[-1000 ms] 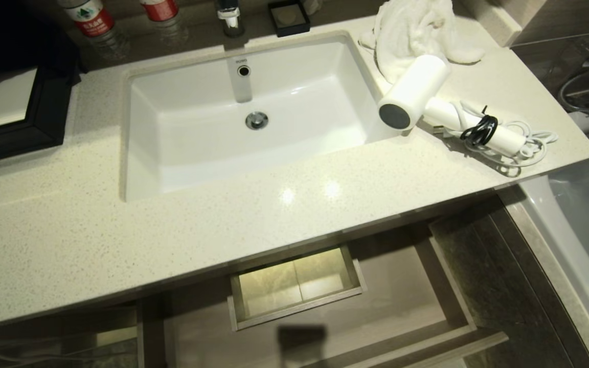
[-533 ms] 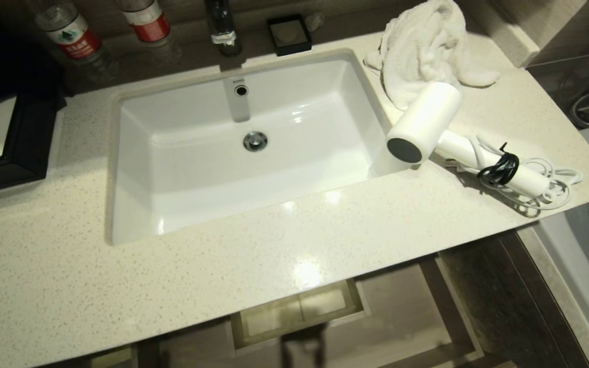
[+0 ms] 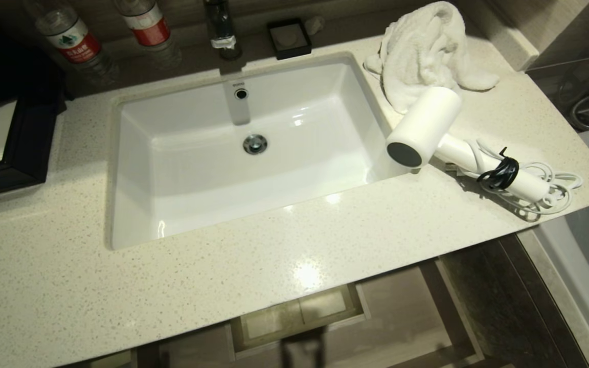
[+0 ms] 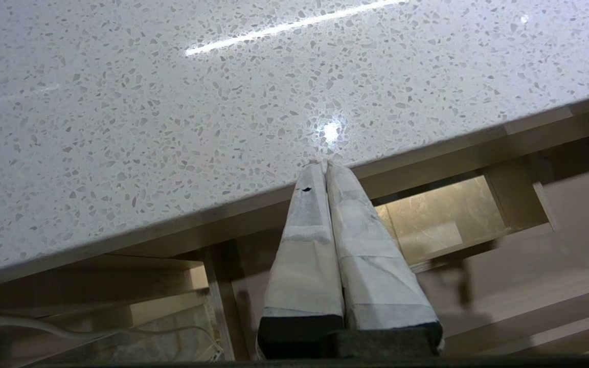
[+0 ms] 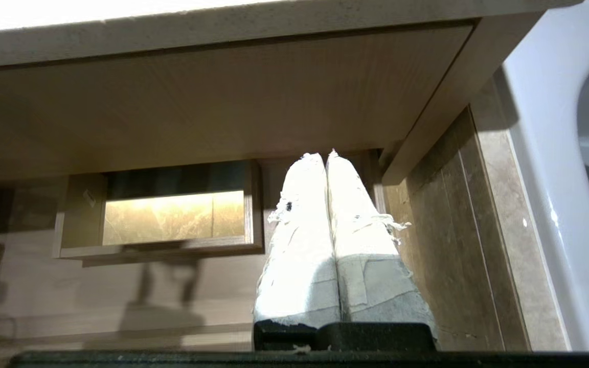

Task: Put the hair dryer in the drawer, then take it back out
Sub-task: Pick up the hairdryer

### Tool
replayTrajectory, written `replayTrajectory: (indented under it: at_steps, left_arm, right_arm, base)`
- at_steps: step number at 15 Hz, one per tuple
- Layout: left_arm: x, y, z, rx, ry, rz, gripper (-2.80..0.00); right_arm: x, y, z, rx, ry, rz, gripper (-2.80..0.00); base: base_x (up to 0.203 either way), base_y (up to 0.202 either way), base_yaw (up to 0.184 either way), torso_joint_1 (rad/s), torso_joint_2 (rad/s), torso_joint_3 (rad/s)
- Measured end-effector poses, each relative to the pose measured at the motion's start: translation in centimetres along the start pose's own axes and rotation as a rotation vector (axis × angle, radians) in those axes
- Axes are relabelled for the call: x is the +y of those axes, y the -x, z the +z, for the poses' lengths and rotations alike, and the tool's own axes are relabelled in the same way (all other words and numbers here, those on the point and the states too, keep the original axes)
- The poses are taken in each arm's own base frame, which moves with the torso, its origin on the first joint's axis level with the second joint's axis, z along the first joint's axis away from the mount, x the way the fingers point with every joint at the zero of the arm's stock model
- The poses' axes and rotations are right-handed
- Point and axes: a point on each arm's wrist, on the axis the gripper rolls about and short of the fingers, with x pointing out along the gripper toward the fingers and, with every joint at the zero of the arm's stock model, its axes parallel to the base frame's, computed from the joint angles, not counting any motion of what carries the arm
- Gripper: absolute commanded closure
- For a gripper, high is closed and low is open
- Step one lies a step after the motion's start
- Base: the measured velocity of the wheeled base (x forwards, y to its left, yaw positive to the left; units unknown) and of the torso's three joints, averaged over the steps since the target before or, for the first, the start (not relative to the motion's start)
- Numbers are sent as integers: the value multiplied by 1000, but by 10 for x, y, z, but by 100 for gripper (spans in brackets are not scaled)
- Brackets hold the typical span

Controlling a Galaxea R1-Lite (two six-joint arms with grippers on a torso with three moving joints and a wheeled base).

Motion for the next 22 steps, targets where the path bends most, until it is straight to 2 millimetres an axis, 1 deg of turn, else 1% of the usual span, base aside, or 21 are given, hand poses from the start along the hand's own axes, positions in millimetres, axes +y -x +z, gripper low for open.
replayTrajectory:
  at_steps: [1,2,5,6,7,8,10,11,12,14,16,17,19,22]
  left_arm:
    - [0,0,0,0,-1,0,0]
    - [0,0,0,0,0,0,0]
    - [0,0,0,0,0,0,0]
    - [0,0,0,0,0,0,0]
    - [0,0,0,0,0,0,0]
    - [0,0,0,0,0,1,0]
    - [0,0,0,0,0,0,0]
    - [0,0,0,0,0,0,0]
    - [0,0,0,0,0,0,0]
    - [0,0,0,0,0,0,0]
    - [0,0,0,0,1,0,0]
    - [0,0,0,0,1,0,0]
    - [0,0,0,0,0,0,0]
    - [0,0,0,0,0,-1,0]
  right_arm:
    - [-1,4,12,-27,3,-3,0]
    - [-2,10,30,-66,5,-7,0]
    - [-9,52,111,-218,10,-19,0]
    - [-11,61,133,-212,5,-12,0]
    - [-14,61,151,-166,-4,8,0]
    - [-17,53,162,-78,-9,37,0]
    - [-19,24,179,102,-8,107,0]
    - [-19,5,190,170,-8,145,0]
    - [-18,-15,199,230,-7,186,-280]
    - [-16,-56,215,323,14,258,-280]
    - [-14,-97,221,414,119,301,-280]
    - [-14,-116,220,444,203,320,-280]
    - [-18,-147,215,500,344,339,-280]
    - [-29,-187,206,564,561,368,-280]
  base:
    - [0,0,0,0,0,0]
    - [0,0,0,0,0,0]
    - [0,0,0,0,0,0]
    - [0,0,0,0,0,0]
    - [0,0,0,0,0,0]
    - [0,0,0,0,0,0]
    - [0,0,0,0,0,0]
    - [0,0,0,0,0,0]
    - [0,0,0,0,0,0]
    - [0,0,0,0,0,0]
    - [0,0,0,0,0,0]
    - [0,0,0,0,0,0]
    - [0,0,0,0,0,0]
    - [0,0,0,0,0,0]
